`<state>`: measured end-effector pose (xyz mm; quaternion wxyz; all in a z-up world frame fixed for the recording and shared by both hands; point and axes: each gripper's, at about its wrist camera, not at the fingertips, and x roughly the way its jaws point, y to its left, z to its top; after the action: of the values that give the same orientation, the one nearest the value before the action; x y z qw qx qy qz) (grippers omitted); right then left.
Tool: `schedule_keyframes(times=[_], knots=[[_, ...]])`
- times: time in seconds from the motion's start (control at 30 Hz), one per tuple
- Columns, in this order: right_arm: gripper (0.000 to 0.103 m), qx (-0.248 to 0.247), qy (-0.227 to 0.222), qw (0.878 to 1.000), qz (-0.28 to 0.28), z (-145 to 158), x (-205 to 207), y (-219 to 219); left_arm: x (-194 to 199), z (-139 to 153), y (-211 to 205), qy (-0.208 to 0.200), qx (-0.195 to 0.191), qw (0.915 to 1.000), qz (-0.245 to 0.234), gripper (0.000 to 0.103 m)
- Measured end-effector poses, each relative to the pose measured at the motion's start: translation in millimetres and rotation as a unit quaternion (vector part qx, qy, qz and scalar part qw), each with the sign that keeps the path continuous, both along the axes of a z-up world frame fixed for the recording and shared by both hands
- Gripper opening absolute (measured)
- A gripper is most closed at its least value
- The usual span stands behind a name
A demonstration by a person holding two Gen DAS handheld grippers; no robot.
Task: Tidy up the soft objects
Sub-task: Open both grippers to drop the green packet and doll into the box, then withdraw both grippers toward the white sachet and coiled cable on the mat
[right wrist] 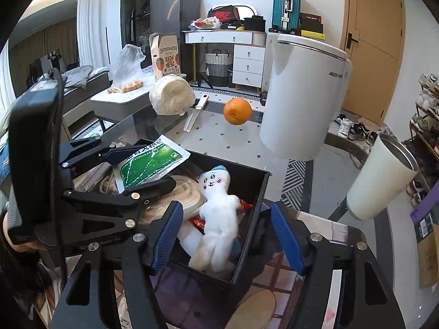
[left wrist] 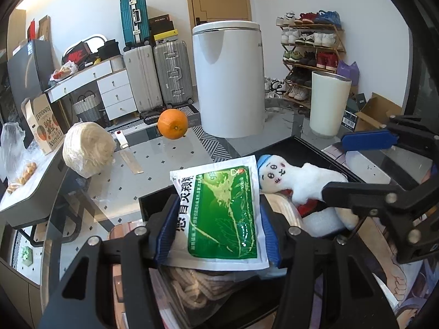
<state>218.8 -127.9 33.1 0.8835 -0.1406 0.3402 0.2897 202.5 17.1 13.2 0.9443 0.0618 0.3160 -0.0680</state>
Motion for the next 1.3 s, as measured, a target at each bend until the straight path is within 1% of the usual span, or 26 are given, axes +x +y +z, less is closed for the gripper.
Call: schedule_keyframes(times=[0.03,0.1,0.13,0.17,0.23,0.3,0.4,0.47,0.5,0.53,0.57,0.67,0.87,1.2,1.3], knots=[[0.069,0.001,-0.001,1.000,-0.001,0,0,-1,0,0,0,0.001,0.000,1.0000,0.001,0.055],[0.073,0.006,-0.003,1.000,-0.004,2,-3,-5,-1,2,-1,0.001,0.004,1.0000,0.002,0.056],[0.076,0.007,-0.004,1.000,-0.006,3,-3,-6,-2,3,-1,-0.001,0.003,1.0000,0.002,0.062],[0.077,0.010,-0.006,1.000,-0.008,5,-4,-9,-4,5,-1,-0.003,0.003,1.0000,0.004,0.073],[0.077,0.016,-0.011,1.000,-0.011,8,-9,-15,-11,10,2,-0.010,-0.004,0.9999,0.011,0.075],[0.080,0.021,-0.017,1.000,-0.016,12,-13,-21,-17,13,6,-0.013,-0.013,0.9997,0.014,0.081],[0.083,0.026,-0.023,0.999,-0.022,17,-20,-29,-28,18,13,-0.018,-0.016,0.9994,0.027,0.086],[0.089,0.030,-0.021,0.999,-0.026,18,-23,-35,-35,21,17,-0.021,-0.014,0.9988,0.042,0.098],[0.091,0.031,-0.019,0.999,-0.027,17,-24,-36,-40,22,20,-0.024,-0.015,0.9983,0.050,0.101],[0.095,0.034,-0.015,0.999,-0.027,17,-27,-38,-45,23,23,-0.029,-0.019,0.9979,0.055,0.103],[0.098,0.036,-0.013,0.999,-0.026,16,-29,-40,-51,24,26,-0.031,-0.026,0.9976,0.056,0.103],[0.101,0.046,0.000,0.999,-0.022,12,-37,-44,-66,24,31,-0.032,-0.042,0.9966,0.062,0.103],[0.102,0.056,0.031,0.998,-0.010,1,-55,-50,-97,25,33,-0.032,-0.068,0.9949,0.068,0.103],[0.102,0.038,0.036,0.999,0.014,-5,-87,-58,-135,22,17,-0.030,-0.052,0.9963,0.061,0.103],[0.102,0.026,0.035,0.999,0.024,-6,-94,-59,-142,19,15,-0.024,-0.057,0.9964,0.059,0.103]])
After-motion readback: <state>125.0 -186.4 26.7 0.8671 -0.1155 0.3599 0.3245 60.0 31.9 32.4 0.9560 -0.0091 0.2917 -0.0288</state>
